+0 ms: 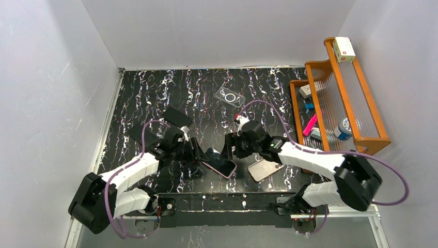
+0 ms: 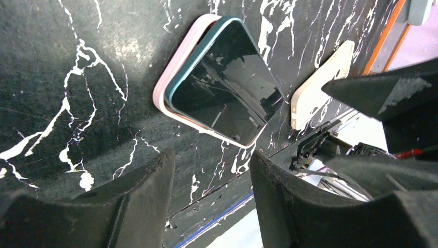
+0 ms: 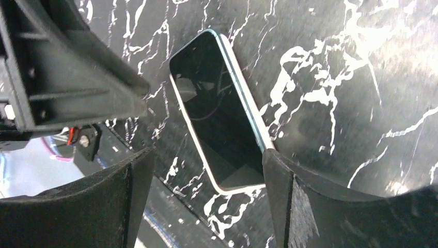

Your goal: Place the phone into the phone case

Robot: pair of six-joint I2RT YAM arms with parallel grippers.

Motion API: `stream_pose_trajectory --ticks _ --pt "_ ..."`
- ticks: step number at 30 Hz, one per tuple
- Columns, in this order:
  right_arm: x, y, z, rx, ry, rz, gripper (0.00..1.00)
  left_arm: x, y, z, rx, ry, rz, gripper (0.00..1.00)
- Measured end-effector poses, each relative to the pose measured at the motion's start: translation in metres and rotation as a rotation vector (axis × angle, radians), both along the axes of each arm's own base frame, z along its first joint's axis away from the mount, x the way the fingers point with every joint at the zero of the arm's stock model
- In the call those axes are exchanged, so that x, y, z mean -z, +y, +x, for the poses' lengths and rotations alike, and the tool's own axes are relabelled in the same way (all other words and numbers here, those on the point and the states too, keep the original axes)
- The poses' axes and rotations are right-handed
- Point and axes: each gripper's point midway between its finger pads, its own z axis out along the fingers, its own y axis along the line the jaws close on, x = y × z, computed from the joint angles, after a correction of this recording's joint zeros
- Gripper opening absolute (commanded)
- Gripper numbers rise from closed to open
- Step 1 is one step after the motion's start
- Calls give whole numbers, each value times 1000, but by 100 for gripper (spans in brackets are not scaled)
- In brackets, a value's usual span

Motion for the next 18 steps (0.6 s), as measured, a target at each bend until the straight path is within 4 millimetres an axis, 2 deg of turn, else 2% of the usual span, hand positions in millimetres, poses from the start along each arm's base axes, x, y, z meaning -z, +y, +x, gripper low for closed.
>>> stream_pose_trajectory --ticks 4,8,14,18 --pt "21 7 17 -50 25 -30 82 11 -2 -3 -24 31 -25 50" --pt "42 6 23 -75 74 -37 83 12 -7 2 -41 23 -63 46" --pt "51 20 16 -149 120 17 83 23 -10 4 -62 40 -81 42" --pt "57 28 8 -179 165 60 83 30 -11 4 -67 57 -82 45"
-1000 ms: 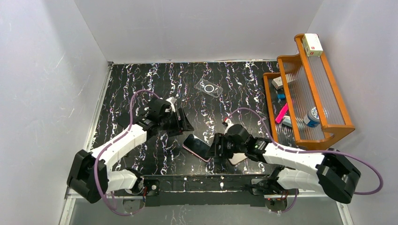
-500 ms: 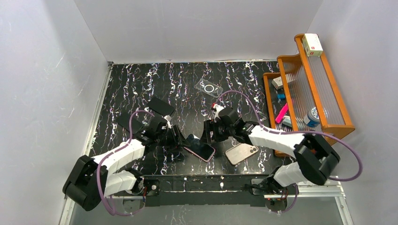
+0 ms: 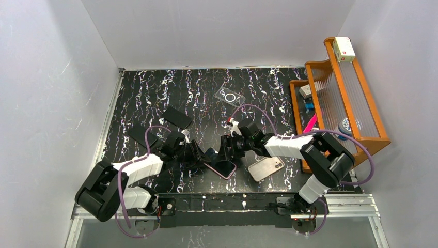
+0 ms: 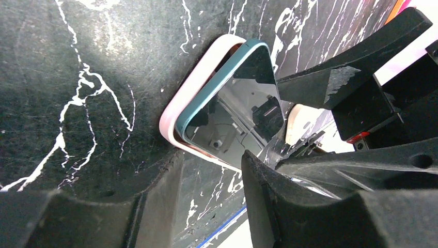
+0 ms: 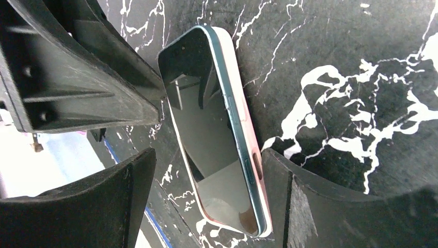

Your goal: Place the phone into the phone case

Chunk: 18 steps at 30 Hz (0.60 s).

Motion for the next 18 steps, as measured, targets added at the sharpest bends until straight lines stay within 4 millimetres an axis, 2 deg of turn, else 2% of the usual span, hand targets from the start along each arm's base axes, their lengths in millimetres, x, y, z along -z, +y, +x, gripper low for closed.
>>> stream_pose_trajectory --ticks 7,13,18 --pt "-3 11 -7 -13 65 78 83 6 1 -2 -4 2 -5 47" --pt "-5 13 -9 36 125 141 82 9 0 -1 0 1 -9 33" --pt "-5 13 -14 82 186 183 82 12 0 -2 7 -6 -13 28"
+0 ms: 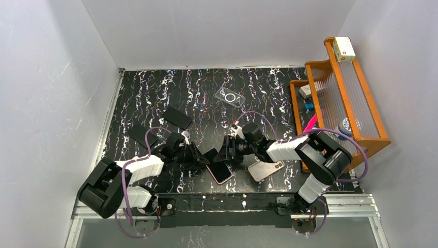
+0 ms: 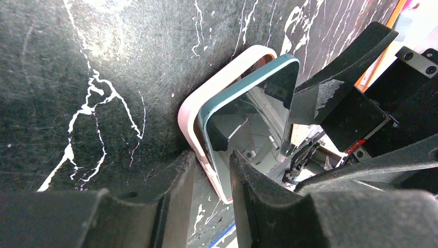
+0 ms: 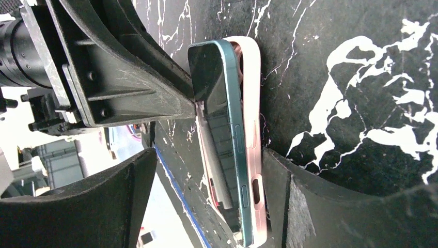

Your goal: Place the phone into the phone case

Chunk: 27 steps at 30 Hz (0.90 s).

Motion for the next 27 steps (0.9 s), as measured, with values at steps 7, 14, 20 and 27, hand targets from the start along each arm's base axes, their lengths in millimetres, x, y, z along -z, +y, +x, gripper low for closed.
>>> stream_pose_trajectory --ticks 7,14,20,27 --pt "0 -3 3 67 -2 -28 82 1 -2 0 1 -6 -15 23" --pt "-2 -5 -6 92 30 52 76 2 -5 -6 -12 13 -73 22" --pt "-23 3 -11 72 59 171 69 -2 -8 -9 -25 35 -120 22" --pt "-37 10 -12 50 65 243 63 -10 -13 -10 -9 32 -160 22"
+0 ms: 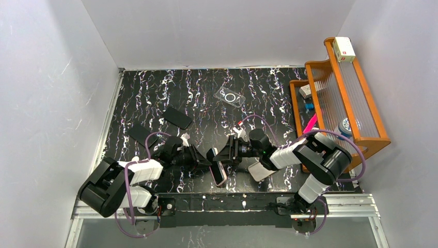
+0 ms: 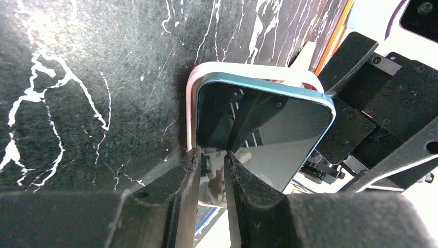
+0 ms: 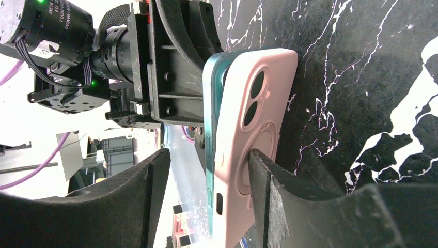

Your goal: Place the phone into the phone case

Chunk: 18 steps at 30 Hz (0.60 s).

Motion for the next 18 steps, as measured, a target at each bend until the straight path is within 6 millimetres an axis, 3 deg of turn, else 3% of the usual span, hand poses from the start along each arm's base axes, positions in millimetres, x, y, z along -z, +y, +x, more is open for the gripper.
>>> stream_pose_trajectory --ticks 9,11,14,16,18 --pt "10 -2 1 0 -1 -45 54 -3 -2 0 5 -7 -12 29" --pt "14 -3 1 2 3 -67 43 -2 -2 0 7 -8 -11 30" --pt "19 -4 2 3 0 -96 17 -2 -2 0 9 -10 -9 33" --pt "21 -5 5 9 -10 -112 6 -1 -1 0 10 -9 -5 34" --pt "25 -8 7 13 -17 -134 1 -1 -1 0 13 -10 -3 34"
